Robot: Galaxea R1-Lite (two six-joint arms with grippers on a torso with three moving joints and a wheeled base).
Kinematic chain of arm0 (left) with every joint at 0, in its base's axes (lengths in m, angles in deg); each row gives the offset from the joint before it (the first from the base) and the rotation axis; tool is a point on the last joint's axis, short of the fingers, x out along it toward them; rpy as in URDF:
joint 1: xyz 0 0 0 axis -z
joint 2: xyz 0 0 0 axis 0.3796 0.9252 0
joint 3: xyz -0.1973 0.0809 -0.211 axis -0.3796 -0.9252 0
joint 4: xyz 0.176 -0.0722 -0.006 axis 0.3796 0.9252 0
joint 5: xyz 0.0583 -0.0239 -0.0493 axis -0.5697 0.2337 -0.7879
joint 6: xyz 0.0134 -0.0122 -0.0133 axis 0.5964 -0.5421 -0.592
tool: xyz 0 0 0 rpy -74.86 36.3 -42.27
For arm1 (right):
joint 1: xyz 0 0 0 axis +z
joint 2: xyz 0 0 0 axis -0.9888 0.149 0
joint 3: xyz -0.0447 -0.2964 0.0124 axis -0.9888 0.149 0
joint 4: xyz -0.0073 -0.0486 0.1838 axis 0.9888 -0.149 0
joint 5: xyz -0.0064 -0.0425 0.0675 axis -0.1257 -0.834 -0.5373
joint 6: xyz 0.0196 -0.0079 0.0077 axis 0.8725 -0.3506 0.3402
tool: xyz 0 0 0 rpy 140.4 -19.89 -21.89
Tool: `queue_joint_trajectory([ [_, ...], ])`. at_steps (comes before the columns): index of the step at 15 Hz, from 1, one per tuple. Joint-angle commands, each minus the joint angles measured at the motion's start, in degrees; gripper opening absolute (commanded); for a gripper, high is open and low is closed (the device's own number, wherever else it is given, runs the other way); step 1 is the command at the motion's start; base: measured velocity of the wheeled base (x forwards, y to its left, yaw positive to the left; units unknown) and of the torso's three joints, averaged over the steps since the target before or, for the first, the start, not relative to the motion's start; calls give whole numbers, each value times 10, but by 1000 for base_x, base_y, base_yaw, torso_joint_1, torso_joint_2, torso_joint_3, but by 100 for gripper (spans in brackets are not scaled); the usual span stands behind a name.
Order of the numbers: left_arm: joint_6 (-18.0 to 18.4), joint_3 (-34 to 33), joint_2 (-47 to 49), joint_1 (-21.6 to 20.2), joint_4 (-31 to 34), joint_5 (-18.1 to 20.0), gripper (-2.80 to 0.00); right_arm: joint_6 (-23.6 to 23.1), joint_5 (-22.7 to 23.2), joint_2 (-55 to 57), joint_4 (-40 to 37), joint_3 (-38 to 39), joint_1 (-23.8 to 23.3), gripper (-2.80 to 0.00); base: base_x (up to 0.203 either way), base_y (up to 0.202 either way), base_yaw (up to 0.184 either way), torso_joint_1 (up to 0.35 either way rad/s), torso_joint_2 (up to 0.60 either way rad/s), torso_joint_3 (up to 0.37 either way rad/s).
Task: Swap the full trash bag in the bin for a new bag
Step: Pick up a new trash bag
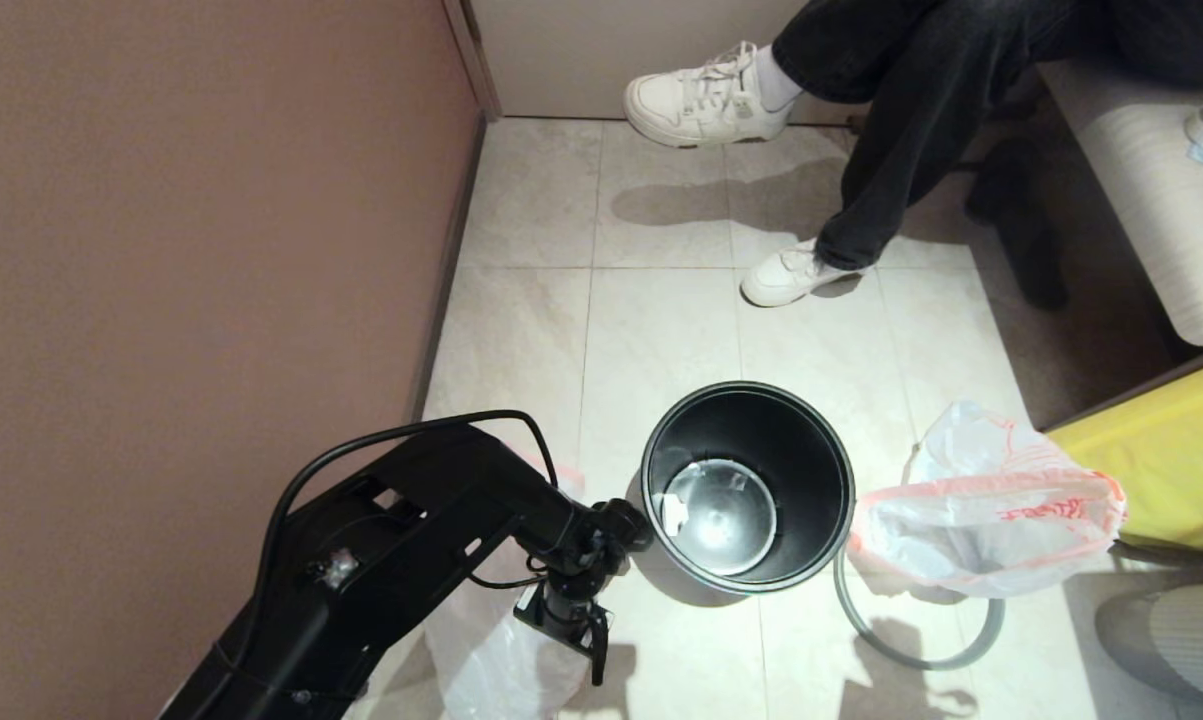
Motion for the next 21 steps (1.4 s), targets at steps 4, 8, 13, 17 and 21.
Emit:
queue_joint_trajectory([
  [4, -2, 10, -10, -6, 44, 13, -280, 1, 1, 12, 0, -1, 0, -280, 0, 0, 0, 0, 0, 0],
  [8, -15, -1, -65, -2, 83, 26, -280, 1, 0, 6, -3, -1, 0, -280, 0, 0, 0, 0, 0, 0],
  [13, -115, -58, -109, 18, 101, 25, -280, 3, 0, -4, -5, 5, 0, -280, 0, 0, 0, 0, 0, 0],
  [17, -117, 46, -43, 14, 124, 18, 0, 4, 1, 6, -2, 6, 0, -280, 0, 0, 0, 0, 0, 0],
  [21, -79, 216, 49, 2, 198, 4, 0, 5, 14, 12, 0, 8, 0, -280, 0, 0, 0, 0, 0, 0],
])
